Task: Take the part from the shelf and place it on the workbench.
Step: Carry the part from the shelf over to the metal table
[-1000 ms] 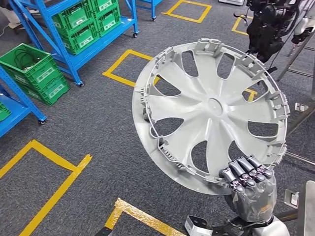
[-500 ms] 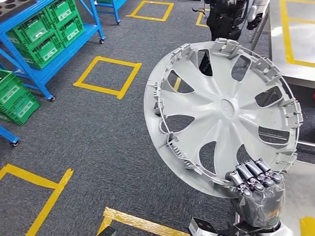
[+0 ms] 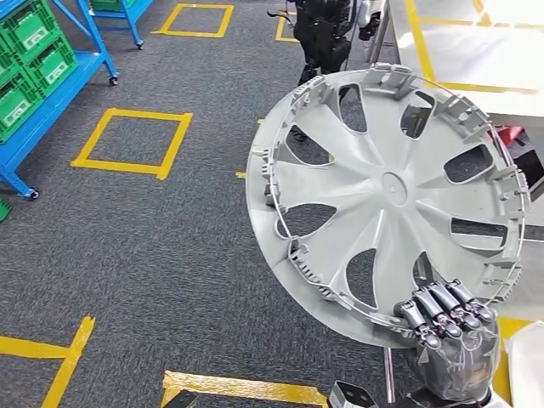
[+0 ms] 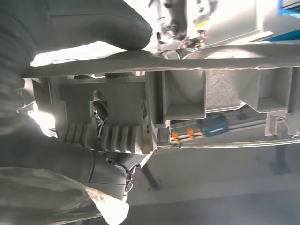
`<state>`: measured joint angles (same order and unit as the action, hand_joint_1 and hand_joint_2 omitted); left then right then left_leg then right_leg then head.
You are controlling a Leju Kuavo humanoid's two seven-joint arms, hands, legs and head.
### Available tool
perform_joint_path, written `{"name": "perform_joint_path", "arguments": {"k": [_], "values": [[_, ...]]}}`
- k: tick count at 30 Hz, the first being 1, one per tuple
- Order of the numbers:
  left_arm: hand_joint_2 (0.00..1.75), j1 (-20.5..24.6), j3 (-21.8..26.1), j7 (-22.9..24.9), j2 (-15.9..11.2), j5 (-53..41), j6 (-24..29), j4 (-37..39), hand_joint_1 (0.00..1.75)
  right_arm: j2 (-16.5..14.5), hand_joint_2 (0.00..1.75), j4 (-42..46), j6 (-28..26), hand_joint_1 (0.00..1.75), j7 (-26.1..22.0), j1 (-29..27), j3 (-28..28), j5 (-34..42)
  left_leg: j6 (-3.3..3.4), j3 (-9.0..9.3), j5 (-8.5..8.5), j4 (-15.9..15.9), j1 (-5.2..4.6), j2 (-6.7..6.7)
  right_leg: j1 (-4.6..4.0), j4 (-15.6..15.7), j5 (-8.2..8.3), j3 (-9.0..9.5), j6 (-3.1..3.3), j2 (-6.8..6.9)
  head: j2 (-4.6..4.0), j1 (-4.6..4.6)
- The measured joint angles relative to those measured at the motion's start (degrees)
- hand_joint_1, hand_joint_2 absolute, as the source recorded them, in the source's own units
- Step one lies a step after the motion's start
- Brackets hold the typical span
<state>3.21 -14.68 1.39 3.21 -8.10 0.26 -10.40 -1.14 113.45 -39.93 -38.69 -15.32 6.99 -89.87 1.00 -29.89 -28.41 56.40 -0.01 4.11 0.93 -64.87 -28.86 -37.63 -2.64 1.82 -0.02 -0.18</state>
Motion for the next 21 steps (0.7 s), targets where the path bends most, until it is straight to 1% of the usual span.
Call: {"name": "perform_joint_path", "arguments": {"k": [1, 2, 3, 5, 6, 7, 8, 9, 10, 11, 12, 13, 14, 15, 16, 17, 18, 19, 20, 21], "values": [[1.75, 0.08, 0.01, 0.57, 0.04, 0.29, 0.28, 0.0, 0.0, 0.0, 1.75, 0.03, 0.0, 1.75, 0.26, 0.05, -0.01, 0.01, -0.32, 0.0, -0.23, 0.24, -0.14, 0.55, -0.04, 3.47, 0.92, 2.15, 0.21, 0.91, 0.0, -0.01], [1.75, 0.15, 0.04, 1.33, 0.07, 0.77, 0.73, 0.0, 0.0, 0.01, 1.75, 0.09, 0.0, 1.75, 0.62, 0.07, -0.02, 0.01, -0.63, 0.02, -0.41, 0.45, -0.3, 0.99, -0.14, 5.61, 1.25, 3.47, 0.54, 1.53, 0.0, -0.03], [1.75, 0.19, 0.14, 2.28, 0.11, 1.45, 1.32, 0.0, 0.0, 0.01, 1.75, 0.16, 0.0, 1.75, 1.07, 0.04, -0.03, 0.02, -0.89, 0.07, -0.55, 0.59, -0.45, 1.44, -0.3, 6.4, 1.12, 3.95, 0.94, 1.69, 0.01, -0.04], [1.75, 0.29, 0.48, 4.2, 0.27, 2.8, 2.42, 0.0, 0.0, 0.03, 1.75, 0.31, -0.01, 1.75, 1.95, -0.13, -0.05, 0.02, -1.32, 0.2, -0.79, 0.74, -0.46, 2.24, -0.39, 6.37, 1.26, 3.9, 1.81, 0.46, 0.01, -0.05], [1.75, 0.31, 0.68, 5.03, 0.34, 3.34, 2.71, 0.0, 0.0, 0.06, 1.75, 0.37, -0.01, 1.75, 2.49, -0.18, -0.05, 0.02, -1.57, 0.14, -1.29, 1.18, -0.33, 1.76, -0.37, 6.4, 1.34, 3.85, 2.13, -0.08, 0.01, -0.09], [1.75, 0.28, 0.91, 5.79, 0.38, 3.79, 2.82, 0.0, 0.0, 0.18, 1.75, 0.4, -0.02, 1.75, 3.14, -0.1, 0.09, 0.02, -1.81, -0.32, -2.33, 2.49, -0.17, 0.68, -0.3, 6.45, 1.45, 3.84, 2.49, -0.63, 0.0, -0.13], [1.75, 0.18, 1.16, 6.41, 0.4, 4.15, 2.74, 0.0, 0.0, 0.37, 1.75, 0.43, -0.02, 1.75, 3.88, 0.09, 0.36, 0.03, -2.03, -1.39, -3.95, 5.06, -0.02, -0.78, -0.23, 6.5, 1.56, 3.84, 2.8, -1.18, 0.0, -0.22], [1.75, 0.02, 1.49, 7.07, 0.41, 4.6, 2.53, 0.01, 0.0, 0.64, 1.75, 0.4, -0.02, 1.75, 4.75, 0.36, 0.74, 0.03, -2.14, -3.0, -5.9, 8.79, 0.07, -2.32, -0.27, 6.49, 1.6, 3.79, 3.01, -1.77, 0.0, -0.29], [1.75, -0.2, 1.84, 7.57, 0.42, 5.05, 2.16, 0.01, 0.0, 0.97, 1.75, 0.32, -0.02, 1.75, 5.6, 0.69, 1.2, 0.02, -2.14, -4.97, -7.69, 12.97, 0.1, -3.16, -0.34, 6.49, 1.65, 3.75, 3.17, -2.45, 0.0, -0.3], [1.75, -0.35, 2.18, 7.93, 0.42, 5.42, 1.72, 0.02, 0.0, 1.31, 1.75, 0.21, -0.01, 1.75, 6.38, 1.02, 1.62, 0.02, -2.09, -6.66, -8.76, 16.39, 0.08, -3.58, -0.45, 6.48, 1.69, 3.73, 3.25, -3.17, 0.0, -0.3], [1.75, -0.46, 2.5, 8.26, 0.42, 5.72, 1.22, 0.02, 0.0, 1.71, 1.75, 0.04, -0.01, 1.75, 7.12, 1.34, 2.06, 0.02, -1.94, -7.57, -8.64, 17.94, 0.05, -3.77, -0.56, 6.48, 1.72, 3.73, 3.3, -3.94, 0.0, -0.29], [1.75, -0.51, 2.8, 8.5, 0.41, 5.89, 0.83, 0.02, 0.0, 2.1, 1.75, -0.14, 0.0, 1.75, 7.75, 1.64, 2.52, 0.02, -1.69, -7.48, -7.35, 17.25, 0.02, -3.95, -0.66, 6.47, 1.74, 3.76, 3.33, -4.72, 0.0, -0.28], [1.75, -0.56, 3.06, 8.71, 0.39, 5.97, 0.59, 0.02, 0.0, 2.48, 1.75, -0.31, 0.0, 1.75, 8.32, 1.94, 3.0, 0.01, -1.34, -6.36, -5.14, 14.32, -0.04, -4.36, -0.73, 6.47, 1.77, 3.83, 3.34, -5.52, 0.0, -0.28], [1.75, -0.69, 3.27, 8.87, 0.31, 6.02, 0.46, 0.02, 0.0, 2.85, 1.75, -0.49, 0.0, 1.75, 8.92, 2.24, 3.53, 0.0, -0.93, -4.73, -2.72, 10.25, -0.11, -5.32, -0.73, 6.46, 1.8, 3.86, 3.33, -6.29, 0.0, -0.28], [1.75, -0.88, 3.39, 8.95, 0.19, 6.07, 0.45, 0.04, 0.0, 3.15, 1.75, -0.63, 0.0, 1.75, 9.54, 2.56, 4.03, -0.01, -0.53, -3.24, -0.98, 6.53, -0.11, -6.8, -0.76, 6.4, 1.86, 3.79, 3.23, -6.98, 0.0, -0.24], [1.75, -1.06, 3.45, 8.97, 0.08, 6.09, 0.46, 0.07, 0.0, 3.49, 1.75, -0.79, 0.0, 1.75, 10.24, 2.93, 4.56, -0.02, -0.24, -2.09, -0.01, 3.64, -0.16, -8.05, -0.66, 6.34, 1.98, 3.57, 3.03, -7.65, 0.0, -0.28], [1.75, -1.21, 3.47, 8.98, -0.03, 6.08, 0.5, 0.1, 0.0, 3.84, 1.75, -0.93, 0.0, 1.75, 11.0, 3.26, 5.07, -0.02, -0.06, -1.57, 0.21, 2.15, -0.2, -8.92, -0.5, 6.32, 2.15, 3.25, 2.74, -8.24, 0.0, -0.35], [1.75, -1.3, 3.48, 8.99, -0.08, 6.02, 0.53, 0.14, 0.0, 4.22, 1.75, -1.05, 0.0, 1.75, 11.77, 3.52, 5.54, -0.02, 0.05, -1.45, 0.06, 1.69, -0.25, -9.06, -0.36, 6.37, 2.38, 2.95, 2.35, -8.85, 0.0, -0.41], [1.75, -1.34, 3.48, 8.98, -0.07, 5.92, 0.61, 0.14, 0.0, 4.65, 1.75, -1.16, 0.0, 1.75, 12.47, 3.69, 5.98, -0.01, 0.13, -1.33, 0.14, 1.21, -0.28, -8.48, -0.2, 6.53, 2.6, 2.69, 1.94, -9.43, 0.0, -0.5], [1.75, -1.36, 3.48, 8.95, -0.07, 5.8, 0.69, 0.14, 0.0, 5.09, 1.75, -1.26, -0.01, 1.75, 13.11, 3.74, 6.36, 0.01, 0.23, -1.19, 0.39, 0.74, -0.21, -7.77, -0.2, 6.43, 2.55, 2.35, 1.68, -9.02, 0.0, -0.51]]}}
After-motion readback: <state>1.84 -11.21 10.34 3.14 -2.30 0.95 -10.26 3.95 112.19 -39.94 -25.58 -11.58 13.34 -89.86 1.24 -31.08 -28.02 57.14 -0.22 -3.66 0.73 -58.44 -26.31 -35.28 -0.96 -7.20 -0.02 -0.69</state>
